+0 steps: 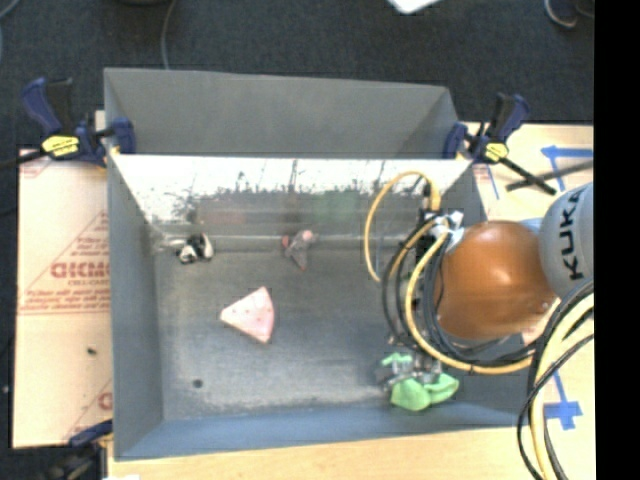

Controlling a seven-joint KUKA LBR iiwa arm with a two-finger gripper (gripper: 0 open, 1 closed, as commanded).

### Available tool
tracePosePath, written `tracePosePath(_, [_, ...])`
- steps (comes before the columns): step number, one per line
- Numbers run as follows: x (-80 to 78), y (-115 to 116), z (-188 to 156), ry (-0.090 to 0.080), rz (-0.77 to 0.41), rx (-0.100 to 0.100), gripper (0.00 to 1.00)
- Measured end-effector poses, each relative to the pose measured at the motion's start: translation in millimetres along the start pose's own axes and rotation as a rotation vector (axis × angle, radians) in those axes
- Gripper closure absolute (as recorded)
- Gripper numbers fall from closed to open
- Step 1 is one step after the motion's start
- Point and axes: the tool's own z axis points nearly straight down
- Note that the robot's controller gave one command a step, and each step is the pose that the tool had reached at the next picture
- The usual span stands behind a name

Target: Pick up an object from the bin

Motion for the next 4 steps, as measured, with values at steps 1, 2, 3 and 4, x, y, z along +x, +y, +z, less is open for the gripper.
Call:
tracePosePath(1, [6.6,-2,-147,0.000,0.090,0.009,1.00])
tracePosePath(2, [5.8,-5,-115,-0.001,0.012,0.008,1.00])
tracePosePath(3, [57.3,-35,-131,0.000,0.060,0.014,1.00])
tracePosePath(4, [65.3,-46,-121,-0.002,0.074,0.019,1.00])
